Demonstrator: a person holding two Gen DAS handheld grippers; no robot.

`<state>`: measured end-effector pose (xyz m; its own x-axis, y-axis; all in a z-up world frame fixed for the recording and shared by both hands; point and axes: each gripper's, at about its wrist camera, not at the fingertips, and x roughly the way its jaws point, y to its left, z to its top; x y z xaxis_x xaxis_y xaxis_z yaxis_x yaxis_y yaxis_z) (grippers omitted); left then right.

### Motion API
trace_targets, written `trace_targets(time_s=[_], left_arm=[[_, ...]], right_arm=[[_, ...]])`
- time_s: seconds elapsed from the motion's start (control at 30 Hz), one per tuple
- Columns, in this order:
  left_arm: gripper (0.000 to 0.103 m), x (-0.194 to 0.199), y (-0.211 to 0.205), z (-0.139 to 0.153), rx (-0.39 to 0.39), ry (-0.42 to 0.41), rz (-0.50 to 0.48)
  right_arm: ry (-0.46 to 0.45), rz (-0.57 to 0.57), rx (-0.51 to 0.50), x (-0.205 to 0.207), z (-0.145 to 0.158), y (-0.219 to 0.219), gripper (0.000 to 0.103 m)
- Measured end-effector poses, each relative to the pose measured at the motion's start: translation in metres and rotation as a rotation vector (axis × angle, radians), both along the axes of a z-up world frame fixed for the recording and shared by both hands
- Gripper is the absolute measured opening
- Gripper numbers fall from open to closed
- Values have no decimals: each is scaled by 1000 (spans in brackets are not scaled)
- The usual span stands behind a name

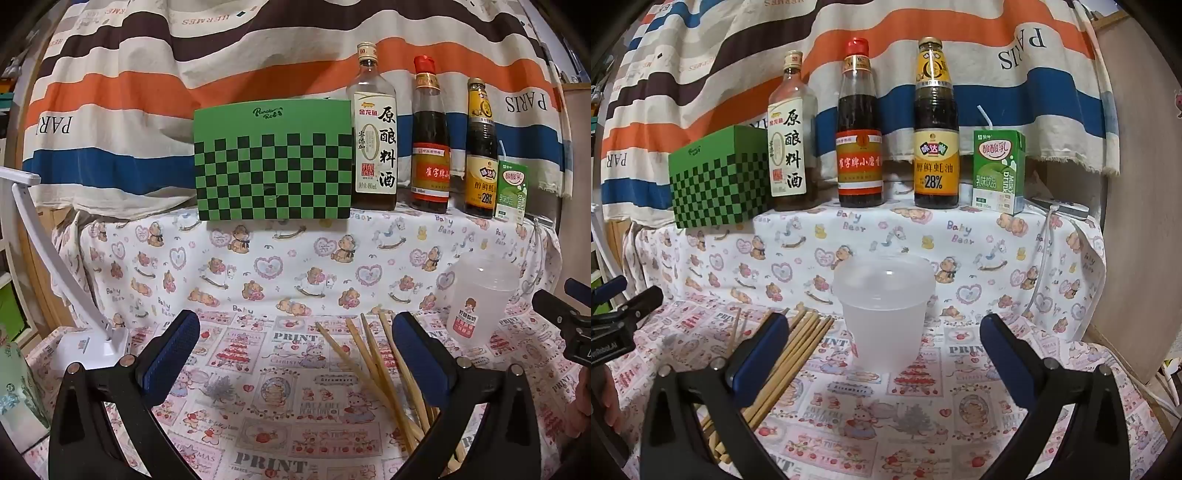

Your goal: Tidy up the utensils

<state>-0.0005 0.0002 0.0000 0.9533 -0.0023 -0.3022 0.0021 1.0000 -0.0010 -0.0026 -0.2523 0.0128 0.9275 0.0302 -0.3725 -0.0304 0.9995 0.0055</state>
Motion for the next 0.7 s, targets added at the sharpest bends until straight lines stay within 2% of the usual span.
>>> trace_targets(time_s=[0.7], left_arm=[[103, -1, 0, 2, 2, -1, -7]], right_arm=[[-16, 7, -18, -2, 0, 3, 103]])
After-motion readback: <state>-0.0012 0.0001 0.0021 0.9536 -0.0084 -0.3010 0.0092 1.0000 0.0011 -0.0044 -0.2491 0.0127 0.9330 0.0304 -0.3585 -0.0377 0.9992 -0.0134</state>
